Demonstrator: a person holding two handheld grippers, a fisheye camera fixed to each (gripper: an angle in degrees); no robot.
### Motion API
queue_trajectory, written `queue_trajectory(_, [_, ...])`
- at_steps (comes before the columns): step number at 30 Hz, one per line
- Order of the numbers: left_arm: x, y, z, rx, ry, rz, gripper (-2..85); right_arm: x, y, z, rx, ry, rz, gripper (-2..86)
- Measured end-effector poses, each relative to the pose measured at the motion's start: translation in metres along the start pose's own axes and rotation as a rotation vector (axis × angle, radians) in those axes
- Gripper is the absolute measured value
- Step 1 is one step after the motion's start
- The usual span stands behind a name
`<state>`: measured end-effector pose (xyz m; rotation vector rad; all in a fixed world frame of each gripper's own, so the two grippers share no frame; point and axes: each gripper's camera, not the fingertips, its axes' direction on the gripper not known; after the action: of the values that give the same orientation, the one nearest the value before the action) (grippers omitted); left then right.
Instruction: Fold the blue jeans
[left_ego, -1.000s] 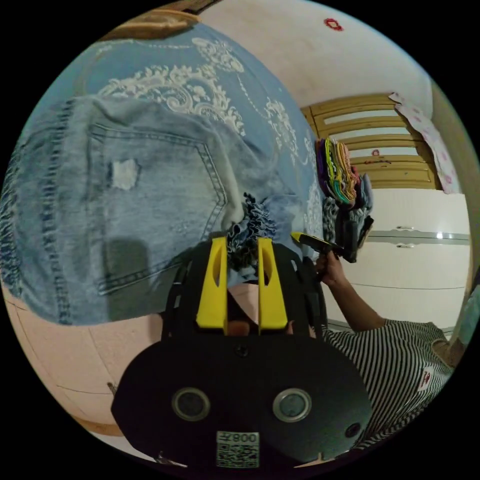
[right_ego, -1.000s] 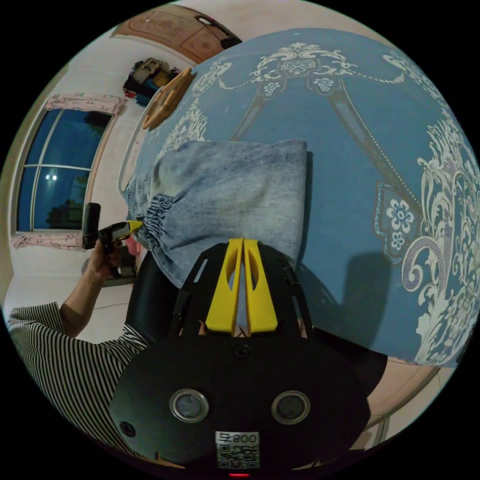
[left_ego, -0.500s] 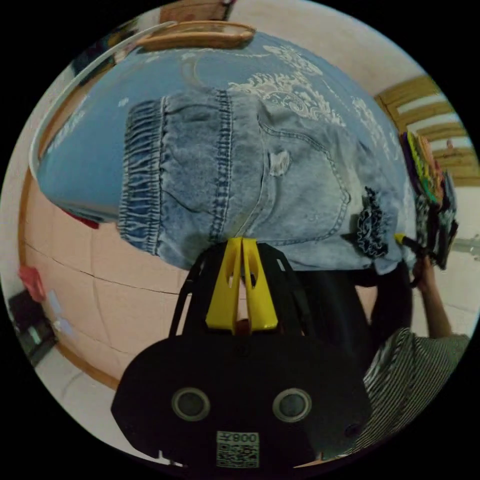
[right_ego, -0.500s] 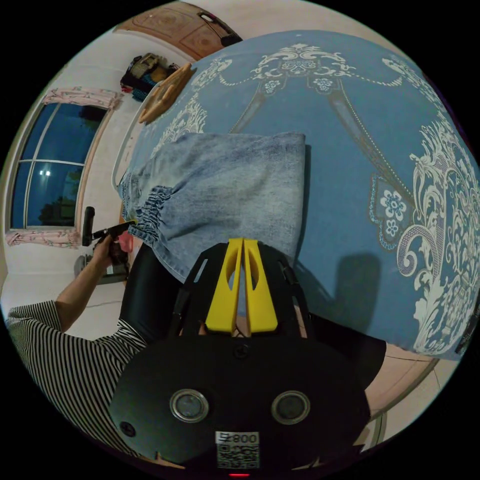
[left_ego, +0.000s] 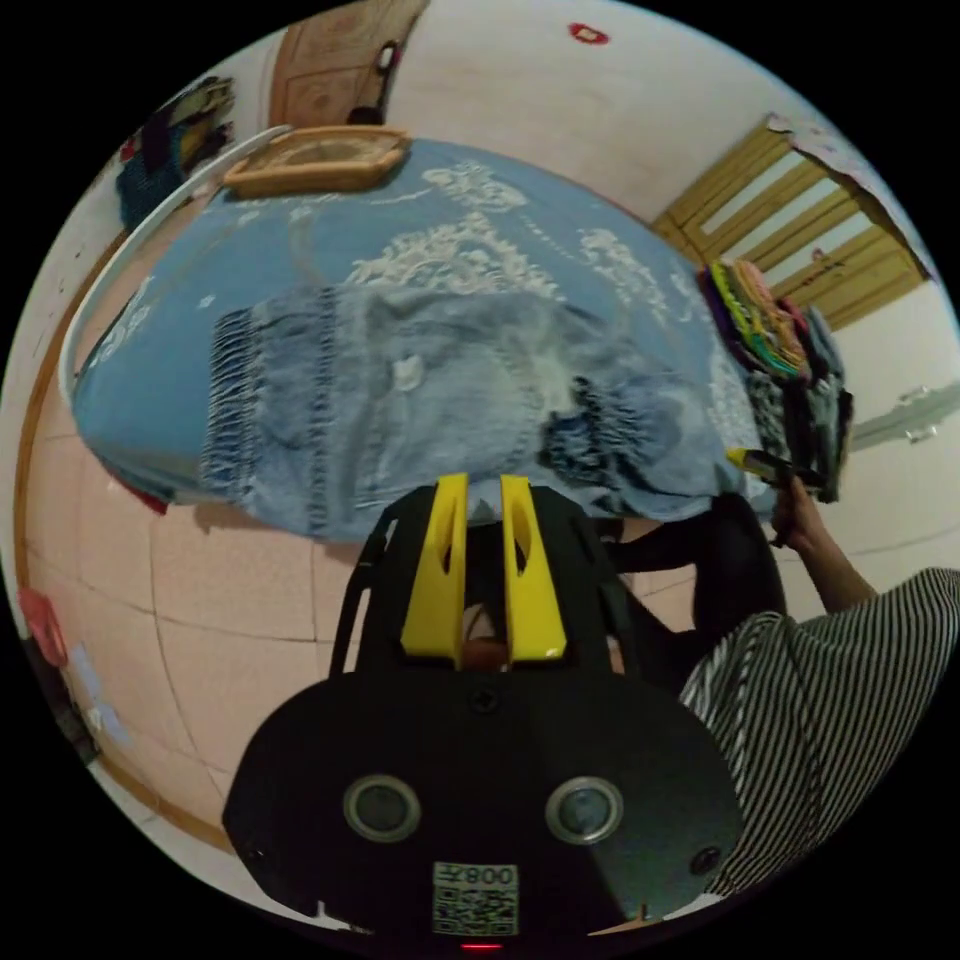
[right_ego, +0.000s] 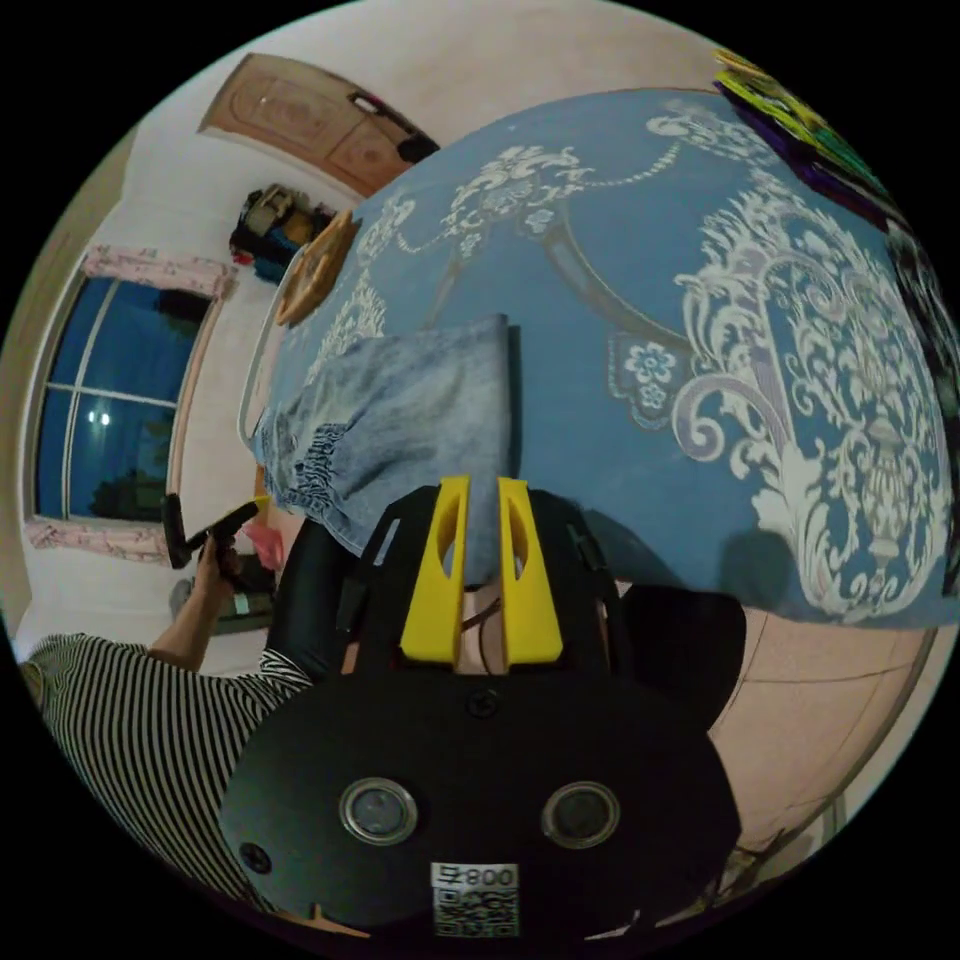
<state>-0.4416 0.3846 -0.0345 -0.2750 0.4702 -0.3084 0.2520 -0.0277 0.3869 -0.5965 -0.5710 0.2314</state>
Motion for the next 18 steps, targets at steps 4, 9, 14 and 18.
queue_trajectory(4, [0.085, -0.012, 0.035, -0.03, 0.166, 0.185, 11.5, 0.03, 0.003, 0.007, -0.096, -0.091, 0.077, 8.1])
queue_trajectory(9, [0.221, -0.022, 0.103, -0.139, 0.238, 0.472, 14.6, 0.053, 0.001, 0.004, -0.136, -0.192, 0.124, 7.0])
queue_trajectory(14, [0.324, -0.014, 0.164, -0.268, 0.072, 0.712, 17.3, 0.07, -0.001, -0.014, -0.136, -0.326, 0.121, 4.8])
queue_trajectory(18, [0.375, -0.001, 0.196, -0.259, -0.258, 0.772, 12.1, 0.071, -0.003, -0.021, -0.148, -0.356, 0.103, 3.8])
